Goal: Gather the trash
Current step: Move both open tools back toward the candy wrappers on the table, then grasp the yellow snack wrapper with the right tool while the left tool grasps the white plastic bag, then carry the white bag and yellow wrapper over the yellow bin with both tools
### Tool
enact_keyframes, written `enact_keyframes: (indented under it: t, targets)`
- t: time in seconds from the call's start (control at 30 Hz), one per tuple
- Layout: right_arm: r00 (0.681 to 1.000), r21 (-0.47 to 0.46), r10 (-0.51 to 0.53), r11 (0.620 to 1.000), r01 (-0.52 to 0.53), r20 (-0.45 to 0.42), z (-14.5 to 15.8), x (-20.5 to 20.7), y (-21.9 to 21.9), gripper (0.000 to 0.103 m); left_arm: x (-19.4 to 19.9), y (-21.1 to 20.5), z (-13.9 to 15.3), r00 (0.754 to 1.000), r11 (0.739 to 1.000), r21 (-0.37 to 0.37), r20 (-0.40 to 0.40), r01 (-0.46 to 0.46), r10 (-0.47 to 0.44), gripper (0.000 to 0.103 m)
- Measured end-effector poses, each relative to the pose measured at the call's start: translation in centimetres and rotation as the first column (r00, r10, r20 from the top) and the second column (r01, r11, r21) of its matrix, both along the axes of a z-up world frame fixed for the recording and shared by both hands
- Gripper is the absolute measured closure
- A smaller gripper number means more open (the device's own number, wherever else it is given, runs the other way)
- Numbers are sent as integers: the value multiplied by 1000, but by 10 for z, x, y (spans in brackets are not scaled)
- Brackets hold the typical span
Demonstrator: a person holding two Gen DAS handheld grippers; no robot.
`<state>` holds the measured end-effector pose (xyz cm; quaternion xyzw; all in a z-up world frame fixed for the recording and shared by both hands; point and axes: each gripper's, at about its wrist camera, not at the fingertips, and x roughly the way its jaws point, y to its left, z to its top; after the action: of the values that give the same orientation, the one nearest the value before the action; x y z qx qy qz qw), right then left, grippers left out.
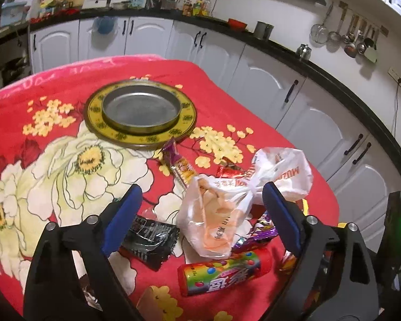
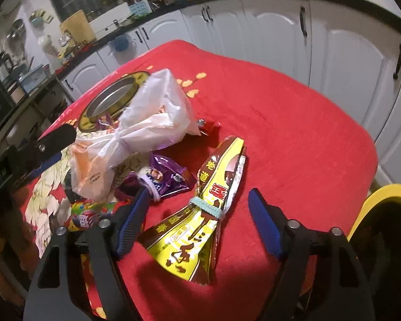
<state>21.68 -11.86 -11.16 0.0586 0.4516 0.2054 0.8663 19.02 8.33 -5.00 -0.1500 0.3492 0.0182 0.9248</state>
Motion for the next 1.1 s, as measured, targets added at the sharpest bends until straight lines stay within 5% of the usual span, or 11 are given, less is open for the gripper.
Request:
enact_keyframes:
  t: [0.33, 0.67, 1.1]
  targets:
    - [998, 79, 0, 997, 4, -57, -8, 4, -18, 58, 8, -3, -14, 1000, 1000, -23, -25, 18, -19, 32]
    - [999, 79, 8, 997, -5, -36, -3, -11, -29, 69, 10, -5, -22, 999, 999, -34, -41, 24, -26, 82]
    - [1000, 117, -3, 993, 0, 23, 13, -28, -39, 72, -20, -16, -2, 999, 1000, -23, 43, 12, -11, 90]
